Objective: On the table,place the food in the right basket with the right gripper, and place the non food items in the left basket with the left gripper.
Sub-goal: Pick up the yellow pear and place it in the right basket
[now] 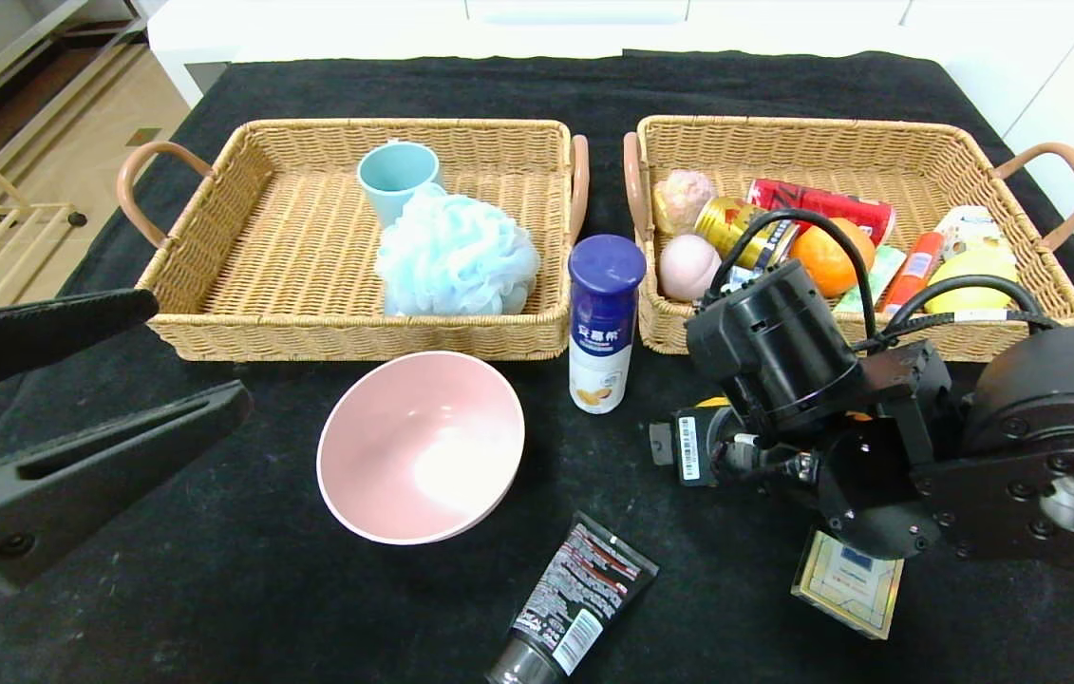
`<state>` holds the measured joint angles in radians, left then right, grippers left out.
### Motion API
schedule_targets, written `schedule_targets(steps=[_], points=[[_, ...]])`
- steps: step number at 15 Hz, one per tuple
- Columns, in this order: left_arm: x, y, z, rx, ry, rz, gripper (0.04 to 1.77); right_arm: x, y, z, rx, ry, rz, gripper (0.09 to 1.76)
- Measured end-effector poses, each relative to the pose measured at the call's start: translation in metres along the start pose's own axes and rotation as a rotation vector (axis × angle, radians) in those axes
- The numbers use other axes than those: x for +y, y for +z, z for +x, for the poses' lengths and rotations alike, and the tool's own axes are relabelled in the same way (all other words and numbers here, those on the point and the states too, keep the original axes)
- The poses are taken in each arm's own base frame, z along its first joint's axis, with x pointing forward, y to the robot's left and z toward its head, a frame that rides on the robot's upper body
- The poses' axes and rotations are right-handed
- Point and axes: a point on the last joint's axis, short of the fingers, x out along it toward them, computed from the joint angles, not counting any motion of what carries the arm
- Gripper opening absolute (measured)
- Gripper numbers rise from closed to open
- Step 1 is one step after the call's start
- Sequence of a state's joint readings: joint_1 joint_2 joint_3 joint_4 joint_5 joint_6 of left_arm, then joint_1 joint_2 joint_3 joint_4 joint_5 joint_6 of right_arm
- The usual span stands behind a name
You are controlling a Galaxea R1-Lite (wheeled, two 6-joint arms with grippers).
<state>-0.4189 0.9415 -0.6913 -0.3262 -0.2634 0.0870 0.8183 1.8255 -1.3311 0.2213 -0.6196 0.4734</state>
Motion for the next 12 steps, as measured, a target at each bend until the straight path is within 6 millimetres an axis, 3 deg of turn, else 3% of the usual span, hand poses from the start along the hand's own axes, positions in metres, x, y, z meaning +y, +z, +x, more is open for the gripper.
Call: schedule_targets(steps=[2,4,5,12], points=[[-0.0001,0.0004,-0.0005,-0.002,0.000,0.001,1.72,0.0005,-0.0005,0.0012,0.002,-0.001,-0.001,1.63],[-0.0002,0.0006,-0.0009,-0.003,0.001,0.004,1.72,0.0006,-0.0003,0.0013,0.002,0.000,0.000,1.30],[-0.0003,0.0010,-0.0015,-0.006,0.001,0.005,1.72,0.0008,-0.0004,0.0016,0.003,0.000,0.000,1.23],[-0.0008,0.0025,-0.0038,-0.016,0.002,0.007,1.72,0.0030,-0.0030,0.0056,0.011,-0.006,-0.007,1.18]])
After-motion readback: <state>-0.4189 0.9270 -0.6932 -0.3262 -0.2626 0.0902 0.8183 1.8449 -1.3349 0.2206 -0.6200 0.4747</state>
